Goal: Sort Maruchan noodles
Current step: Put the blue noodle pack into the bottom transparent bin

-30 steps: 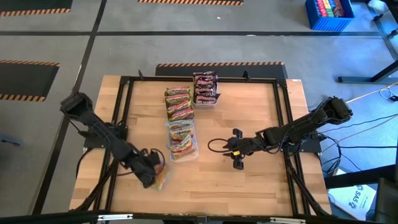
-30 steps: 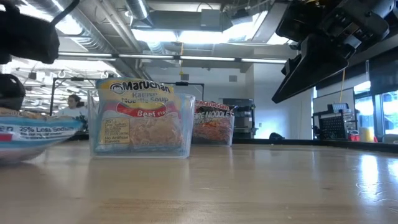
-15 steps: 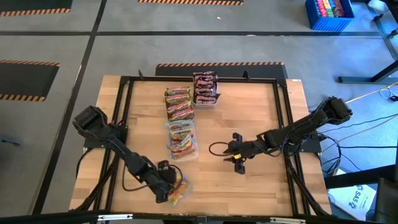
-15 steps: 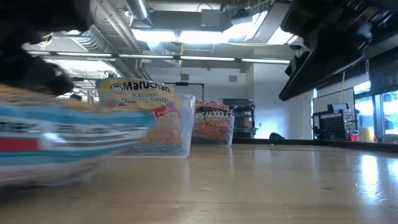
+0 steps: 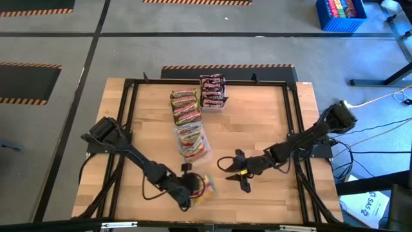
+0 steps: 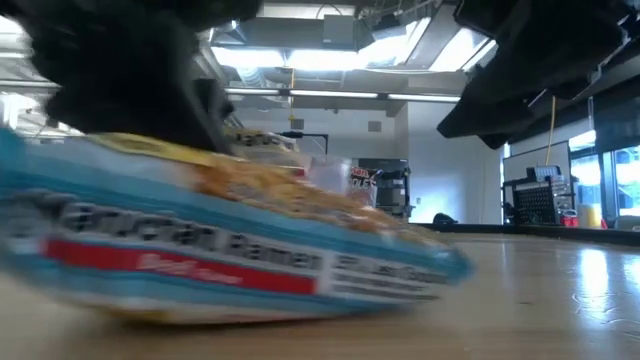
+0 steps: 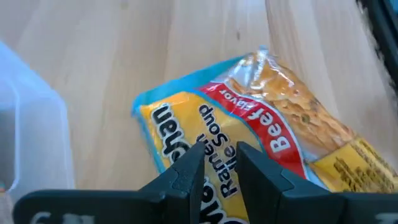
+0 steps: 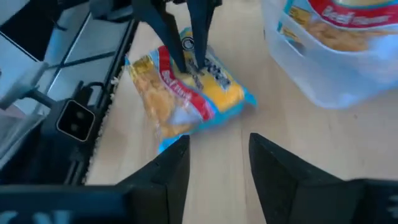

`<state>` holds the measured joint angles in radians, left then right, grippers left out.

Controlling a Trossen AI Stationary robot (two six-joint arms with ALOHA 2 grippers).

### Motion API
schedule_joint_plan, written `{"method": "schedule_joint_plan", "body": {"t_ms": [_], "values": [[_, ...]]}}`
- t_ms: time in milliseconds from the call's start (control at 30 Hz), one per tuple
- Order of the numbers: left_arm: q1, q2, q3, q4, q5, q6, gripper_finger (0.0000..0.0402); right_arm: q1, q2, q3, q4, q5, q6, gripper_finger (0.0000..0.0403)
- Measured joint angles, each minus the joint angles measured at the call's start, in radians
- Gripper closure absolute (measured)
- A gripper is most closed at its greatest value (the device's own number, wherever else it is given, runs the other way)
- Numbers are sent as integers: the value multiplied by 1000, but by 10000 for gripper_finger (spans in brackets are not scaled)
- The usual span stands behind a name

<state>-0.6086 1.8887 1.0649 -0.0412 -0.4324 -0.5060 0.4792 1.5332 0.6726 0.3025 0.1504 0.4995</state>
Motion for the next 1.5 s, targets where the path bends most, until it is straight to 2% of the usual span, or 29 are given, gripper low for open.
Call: {"method": "schedule_joint_plan", "body": {"t_ms": [133, 200, 367, 533, 633, 833, 1100, 1500], "values": [[18, 6, 6, 45, -70, 46, 315, -1, 34, 0, 45, -22, 37, 215], [8, -4, 26, -11, -95, 47, 315, -1, 49, 1, 58, -23, 94, 182], [-59, -43, 96, -208, -80, -25, 315, -1, 75, 3, 62, -29, 293, 106], [-143, -57, 109, -294, -74, -134, 315, -2, 147, 3, 101, -36, 496, 70], [-174, -49, 86, -275, -77, -145, 315, -2, 208, 4, 172, -67, 596, 64], [-182, -13, 50, -193, -106, -146, 315, -9, 296, 51, 184, -96, 693, 69], [-152, 88, 48, -99, -92, -121, 315, -10, 405, 168, 178, -127, 692, 72], [-105, 132, 50, -13, -78, -91, 315, -14, 428, 188, 184, -108, 662, 72]]}}
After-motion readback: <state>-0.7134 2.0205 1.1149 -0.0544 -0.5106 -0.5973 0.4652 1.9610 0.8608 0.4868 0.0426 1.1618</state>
